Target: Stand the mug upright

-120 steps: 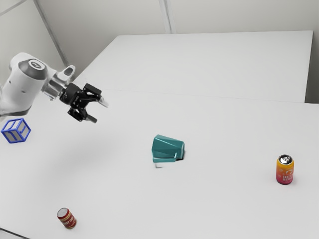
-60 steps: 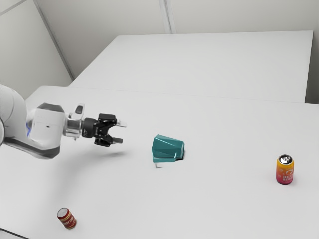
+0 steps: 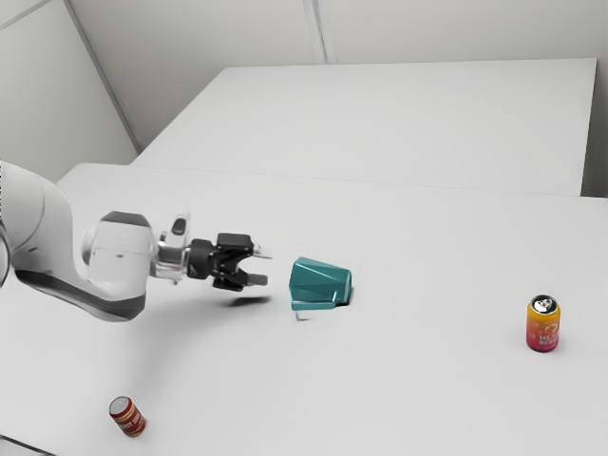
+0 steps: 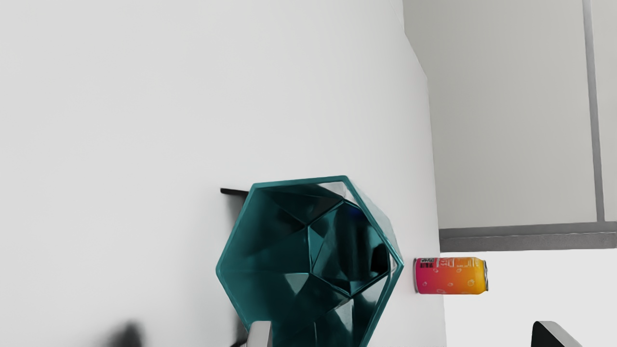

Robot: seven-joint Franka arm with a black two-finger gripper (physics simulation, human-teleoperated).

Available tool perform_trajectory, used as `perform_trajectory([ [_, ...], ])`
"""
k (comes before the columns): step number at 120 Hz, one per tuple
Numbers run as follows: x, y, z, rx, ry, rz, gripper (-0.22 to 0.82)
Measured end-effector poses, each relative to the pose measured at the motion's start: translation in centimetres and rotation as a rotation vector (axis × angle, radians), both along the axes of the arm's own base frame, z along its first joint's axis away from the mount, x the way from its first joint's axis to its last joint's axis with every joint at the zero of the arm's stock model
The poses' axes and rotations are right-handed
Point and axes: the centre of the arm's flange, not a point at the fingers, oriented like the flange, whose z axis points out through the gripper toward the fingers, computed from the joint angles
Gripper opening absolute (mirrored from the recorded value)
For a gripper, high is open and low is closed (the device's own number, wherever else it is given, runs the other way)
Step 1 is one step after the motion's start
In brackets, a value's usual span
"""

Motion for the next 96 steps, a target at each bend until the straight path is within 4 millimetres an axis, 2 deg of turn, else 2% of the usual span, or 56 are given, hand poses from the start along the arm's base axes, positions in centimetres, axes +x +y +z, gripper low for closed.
perform_trajectory([
  [28, 0.4, -4.0, -0.4, -0.021, -0.014, -0.026, 0.59],
  [63, 0.4, -6.9, -0.5, -0.028, -0.015, -0.043, 0.59],
  [79, 0.5, -7.2, -0.7, -0.027, -0.012, -0.035, 0.58],
  [87, 0.5, -7.2, -0.7, -0.027, -0.011, -0.027, 0.51],
  [96, 0.6, -7.2, -0.7, -0.028, -0.011, -0.02, 0.33],
])
